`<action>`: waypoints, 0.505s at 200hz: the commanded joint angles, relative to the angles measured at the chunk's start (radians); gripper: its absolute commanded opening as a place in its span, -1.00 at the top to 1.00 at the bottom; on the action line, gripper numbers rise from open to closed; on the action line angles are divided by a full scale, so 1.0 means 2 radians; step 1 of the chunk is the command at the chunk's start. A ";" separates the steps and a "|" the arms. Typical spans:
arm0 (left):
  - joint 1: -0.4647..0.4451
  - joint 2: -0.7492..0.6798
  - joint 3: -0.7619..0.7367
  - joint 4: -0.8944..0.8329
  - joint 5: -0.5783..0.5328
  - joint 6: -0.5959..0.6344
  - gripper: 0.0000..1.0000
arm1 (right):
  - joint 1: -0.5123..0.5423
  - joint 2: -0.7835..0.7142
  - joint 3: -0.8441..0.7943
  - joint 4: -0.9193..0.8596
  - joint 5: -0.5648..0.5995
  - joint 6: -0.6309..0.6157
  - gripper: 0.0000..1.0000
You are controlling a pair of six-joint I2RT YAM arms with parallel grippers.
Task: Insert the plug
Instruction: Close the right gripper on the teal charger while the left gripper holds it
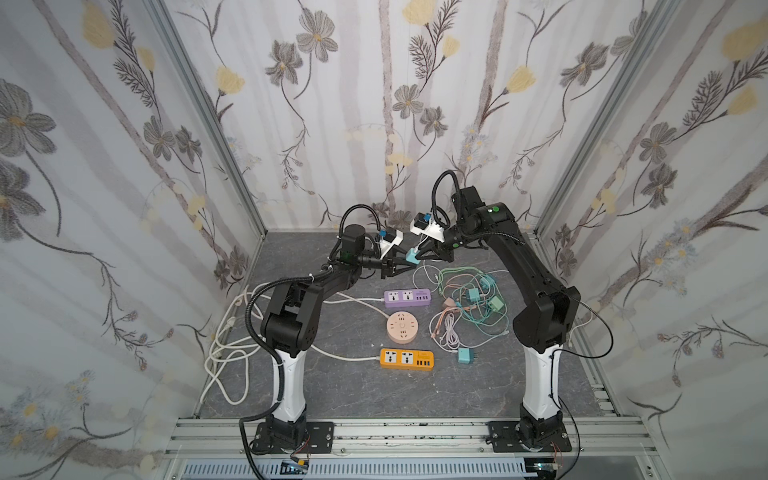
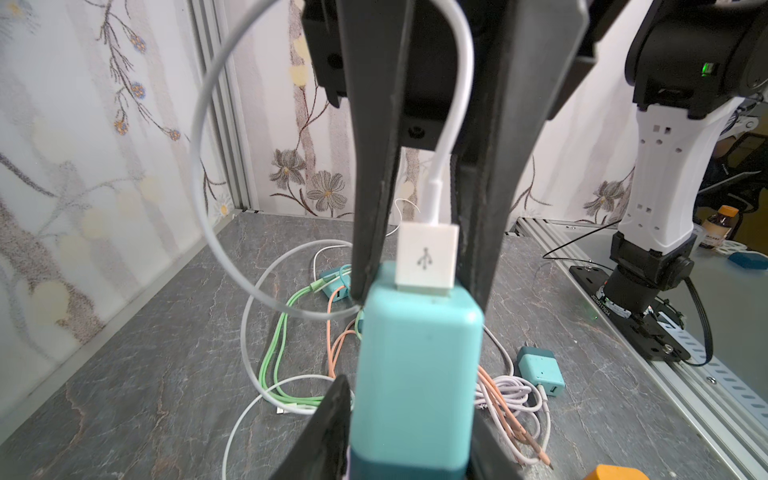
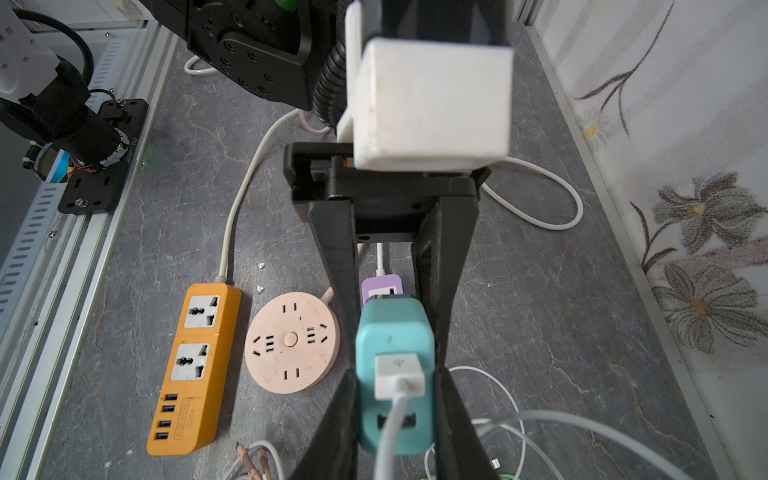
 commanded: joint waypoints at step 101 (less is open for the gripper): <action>0.002 -0.021 -0.010 -0.083 -0.038 0.104 1.00 | 0.007 -0.005 -0.006 -0.028 0.059 -0.027 0.36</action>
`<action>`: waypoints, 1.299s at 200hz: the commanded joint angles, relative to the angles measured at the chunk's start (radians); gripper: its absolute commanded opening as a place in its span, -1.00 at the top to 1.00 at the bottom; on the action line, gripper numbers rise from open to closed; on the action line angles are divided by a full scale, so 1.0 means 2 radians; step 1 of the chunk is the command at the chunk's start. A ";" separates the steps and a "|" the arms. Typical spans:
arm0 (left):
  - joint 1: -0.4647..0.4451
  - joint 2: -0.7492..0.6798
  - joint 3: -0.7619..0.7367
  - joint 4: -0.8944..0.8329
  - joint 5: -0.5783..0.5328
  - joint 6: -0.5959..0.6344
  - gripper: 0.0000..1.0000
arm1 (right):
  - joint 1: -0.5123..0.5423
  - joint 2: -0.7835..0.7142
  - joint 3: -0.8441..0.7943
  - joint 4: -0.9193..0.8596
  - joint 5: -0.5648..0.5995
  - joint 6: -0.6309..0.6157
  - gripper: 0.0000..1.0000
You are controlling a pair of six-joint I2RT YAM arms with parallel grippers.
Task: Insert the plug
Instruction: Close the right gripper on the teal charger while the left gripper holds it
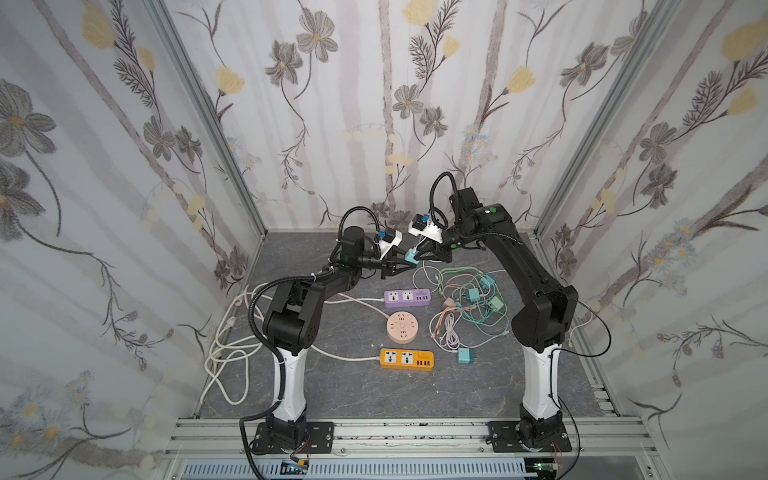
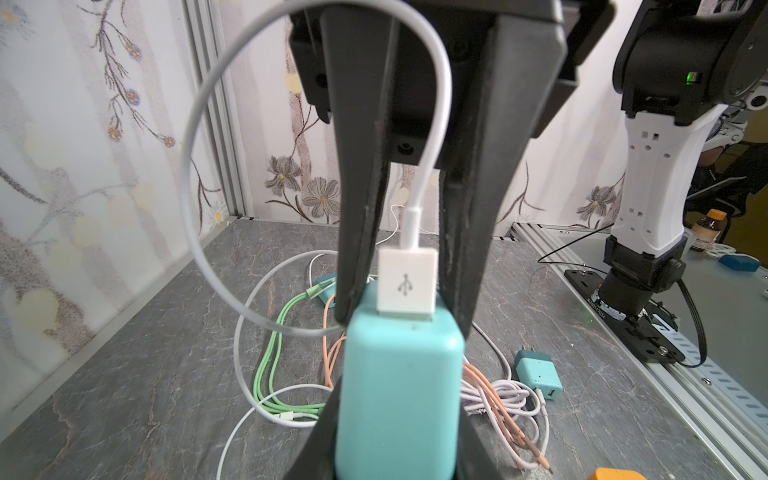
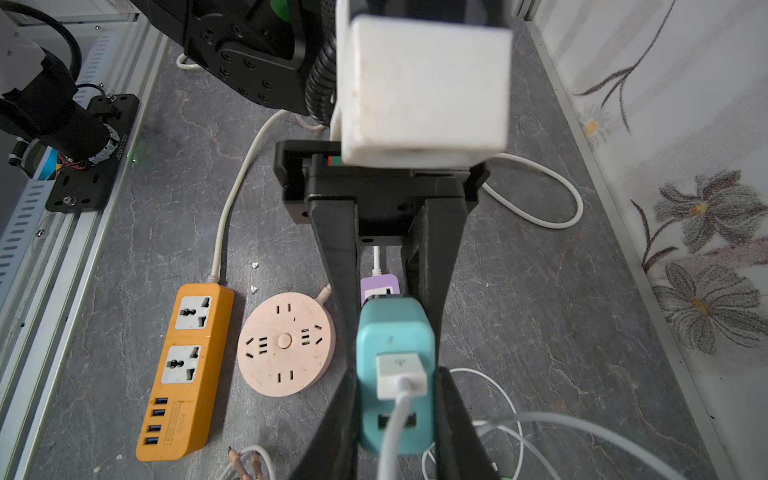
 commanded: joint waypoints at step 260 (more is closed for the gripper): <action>-0.014 -0.048 0.015 -0.259 -0.048 0.240 1.00 | 0.032 0.015 0.006 -0.027 0.058 -0.036 0.14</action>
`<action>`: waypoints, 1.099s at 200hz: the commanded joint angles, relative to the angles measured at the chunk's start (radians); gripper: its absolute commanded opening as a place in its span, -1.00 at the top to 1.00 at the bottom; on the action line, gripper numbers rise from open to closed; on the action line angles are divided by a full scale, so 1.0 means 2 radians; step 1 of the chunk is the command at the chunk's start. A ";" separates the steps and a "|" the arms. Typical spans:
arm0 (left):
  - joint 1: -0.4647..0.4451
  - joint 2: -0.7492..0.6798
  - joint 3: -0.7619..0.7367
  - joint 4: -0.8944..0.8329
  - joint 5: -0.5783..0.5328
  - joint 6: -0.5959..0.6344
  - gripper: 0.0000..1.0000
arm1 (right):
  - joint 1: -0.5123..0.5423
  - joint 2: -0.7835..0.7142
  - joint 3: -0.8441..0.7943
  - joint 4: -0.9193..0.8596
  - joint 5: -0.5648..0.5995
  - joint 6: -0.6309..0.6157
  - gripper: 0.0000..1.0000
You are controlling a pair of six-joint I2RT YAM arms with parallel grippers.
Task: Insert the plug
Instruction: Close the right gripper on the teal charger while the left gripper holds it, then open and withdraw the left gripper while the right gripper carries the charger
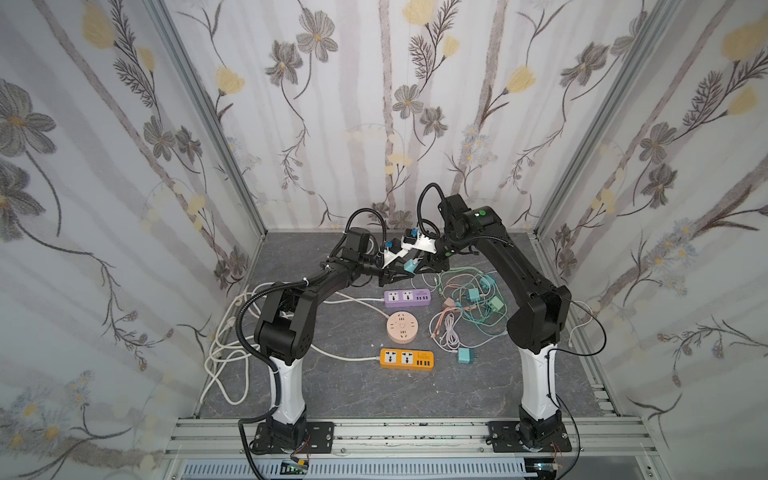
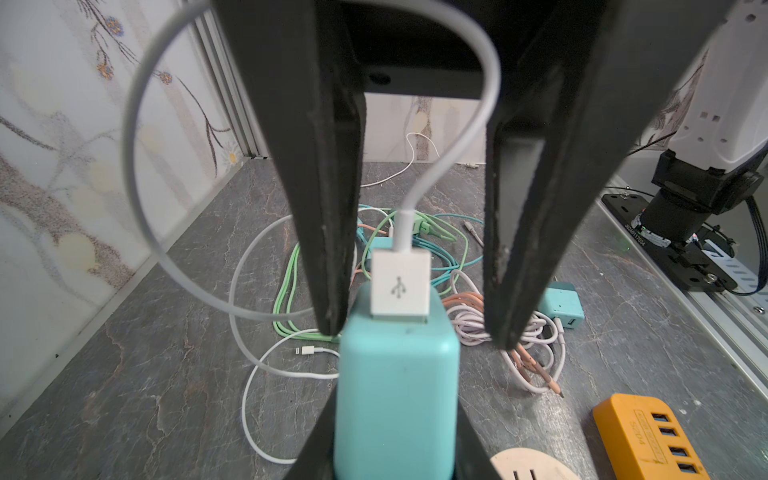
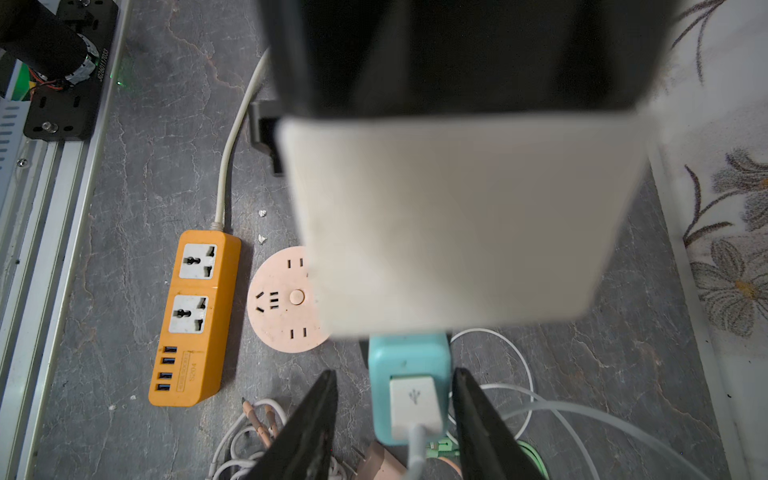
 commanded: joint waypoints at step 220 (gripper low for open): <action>0.051 -0.228 -0.255 0.194 -0.416 -0.139 -1.00 | 0.021 0.007 -0.004 0.001 0.136 -0.003 1.00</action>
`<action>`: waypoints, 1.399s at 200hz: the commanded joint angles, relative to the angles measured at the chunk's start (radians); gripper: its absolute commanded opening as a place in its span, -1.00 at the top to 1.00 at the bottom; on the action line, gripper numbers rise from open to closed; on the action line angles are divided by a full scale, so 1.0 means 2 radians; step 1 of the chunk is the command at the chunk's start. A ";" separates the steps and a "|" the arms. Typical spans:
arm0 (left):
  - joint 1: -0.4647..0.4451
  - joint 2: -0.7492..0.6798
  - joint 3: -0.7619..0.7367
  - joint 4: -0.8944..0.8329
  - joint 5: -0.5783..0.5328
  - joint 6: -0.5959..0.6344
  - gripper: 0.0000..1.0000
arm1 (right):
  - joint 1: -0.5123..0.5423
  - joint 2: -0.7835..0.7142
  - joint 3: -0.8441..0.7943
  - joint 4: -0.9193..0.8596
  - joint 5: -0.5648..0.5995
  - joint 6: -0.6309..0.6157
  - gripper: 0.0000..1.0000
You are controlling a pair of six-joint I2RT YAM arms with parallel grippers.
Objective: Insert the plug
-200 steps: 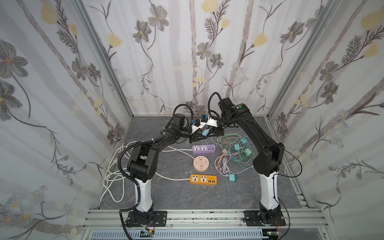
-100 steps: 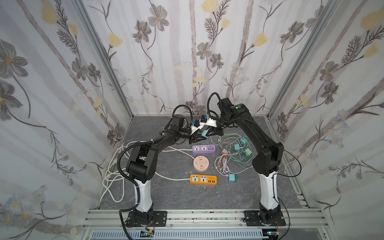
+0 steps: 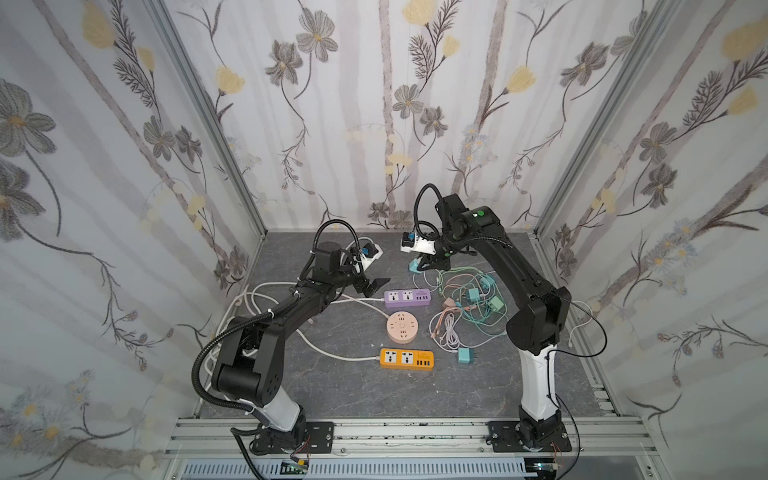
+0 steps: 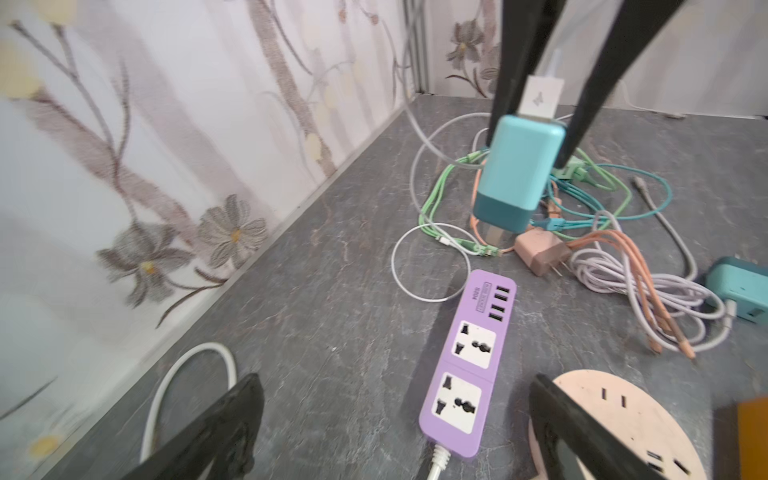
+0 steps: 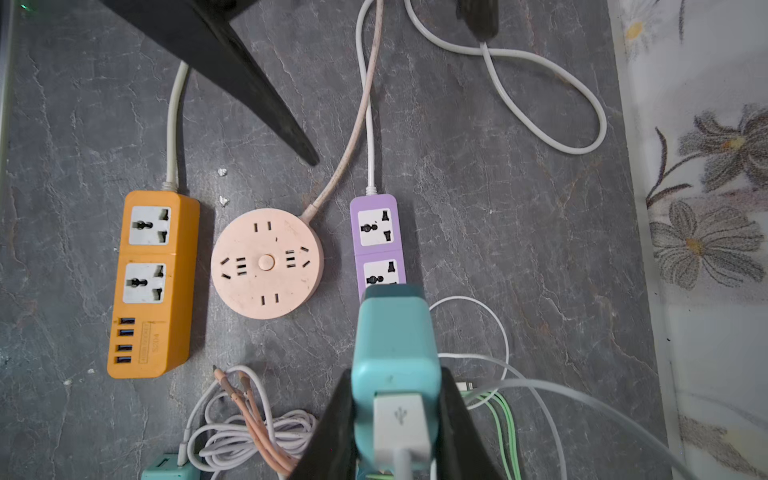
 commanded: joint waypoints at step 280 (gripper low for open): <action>0.001 -0.032 -0.005 -0.211 -0.352 -0.411 -1.00 | 0.096 0.170 0.079 0.081 0.101 -0.051 1.00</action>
